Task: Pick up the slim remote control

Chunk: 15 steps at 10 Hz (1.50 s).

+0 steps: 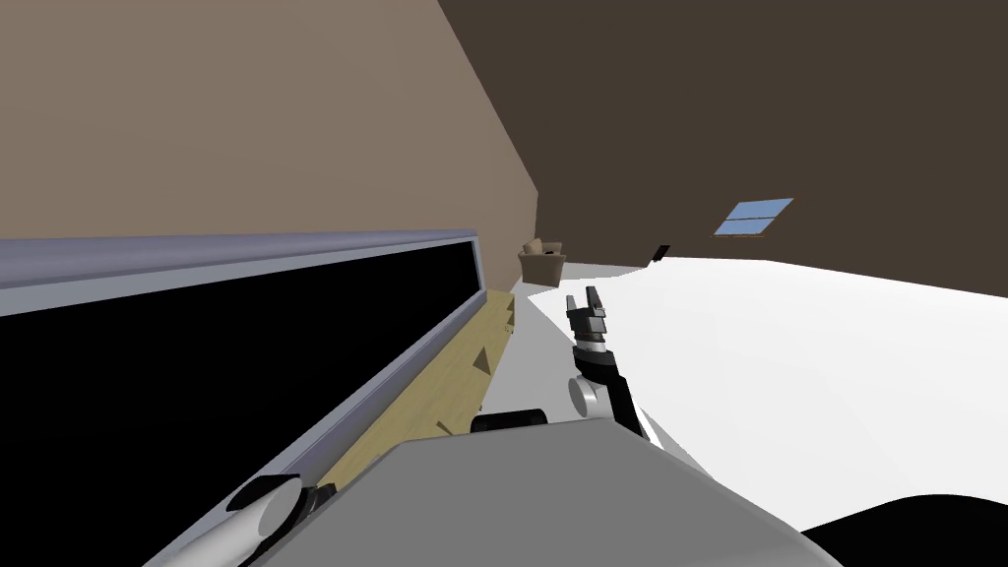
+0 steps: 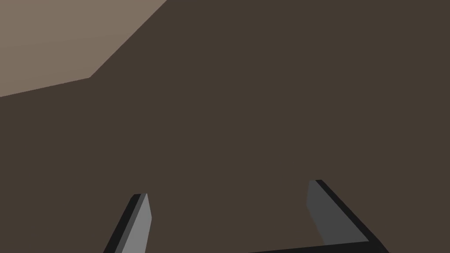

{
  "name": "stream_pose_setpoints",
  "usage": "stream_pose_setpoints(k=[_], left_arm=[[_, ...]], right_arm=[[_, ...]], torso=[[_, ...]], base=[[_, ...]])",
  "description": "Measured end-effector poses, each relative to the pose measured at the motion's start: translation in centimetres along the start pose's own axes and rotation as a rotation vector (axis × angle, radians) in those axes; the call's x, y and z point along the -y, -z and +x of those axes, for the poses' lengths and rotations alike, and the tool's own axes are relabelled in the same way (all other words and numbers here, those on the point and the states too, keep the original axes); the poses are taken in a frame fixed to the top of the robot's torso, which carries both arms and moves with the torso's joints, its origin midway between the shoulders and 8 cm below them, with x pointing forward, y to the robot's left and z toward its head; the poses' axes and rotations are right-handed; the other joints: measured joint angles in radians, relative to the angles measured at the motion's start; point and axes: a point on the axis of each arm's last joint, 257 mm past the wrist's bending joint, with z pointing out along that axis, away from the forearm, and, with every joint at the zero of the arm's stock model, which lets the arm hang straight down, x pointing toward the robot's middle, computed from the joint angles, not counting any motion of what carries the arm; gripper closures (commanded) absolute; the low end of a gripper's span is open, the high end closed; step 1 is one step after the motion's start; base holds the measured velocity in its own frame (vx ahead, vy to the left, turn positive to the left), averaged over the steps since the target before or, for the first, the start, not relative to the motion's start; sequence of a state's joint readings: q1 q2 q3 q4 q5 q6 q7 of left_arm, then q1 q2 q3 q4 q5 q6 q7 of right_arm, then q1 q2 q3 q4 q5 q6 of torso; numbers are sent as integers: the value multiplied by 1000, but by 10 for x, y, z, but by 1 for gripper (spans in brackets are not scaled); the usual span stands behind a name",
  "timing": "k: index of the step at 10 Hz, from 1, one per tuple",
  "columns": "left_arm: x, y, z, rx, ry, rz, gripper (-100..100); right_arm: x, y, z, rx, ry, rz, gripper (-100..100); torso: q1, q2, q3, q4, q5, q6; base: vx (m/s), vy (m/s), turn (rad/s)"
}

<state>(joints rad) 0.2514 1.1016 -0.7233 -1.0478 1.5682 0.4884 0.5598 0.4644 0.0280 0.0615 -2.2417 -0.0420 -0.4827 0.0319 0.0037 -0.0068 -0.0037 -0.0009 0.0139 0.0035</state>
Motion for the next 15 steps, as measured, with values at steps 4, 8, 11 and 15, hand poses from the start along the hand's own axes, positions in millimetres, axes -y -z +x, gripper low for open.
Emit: stream_pose_setpoints(k=[4, 8, 11, 15], left_arm=[[10, 1, 23, -27, -31, 2, 100], [19, 2, 43, -34, -69, 6, 100], [28, 6, 52, -34, -85, 9, 100], [36, 9, 58, -24, -101, 9, 100]], right_arm=[[0, 0, 0, 0, 0, 0, 0], [0, 0, 0, 0, 0, 0, 0], [0, 0, 0, 0, 0, 0, 0], [0, 0, 0, 0, 0, 0, 0]], torso=[[2, 0, 0, 1, 2, 0], [1, 1, 1, 0, 2, -1], [1, 1, 1, 0, 2, -2], [0, 2, 1, 0, 0, -2]], base=[[-2, -7, 48], [-7, -5, 61], [-7, -3, 51], [-7, -5, 47]])
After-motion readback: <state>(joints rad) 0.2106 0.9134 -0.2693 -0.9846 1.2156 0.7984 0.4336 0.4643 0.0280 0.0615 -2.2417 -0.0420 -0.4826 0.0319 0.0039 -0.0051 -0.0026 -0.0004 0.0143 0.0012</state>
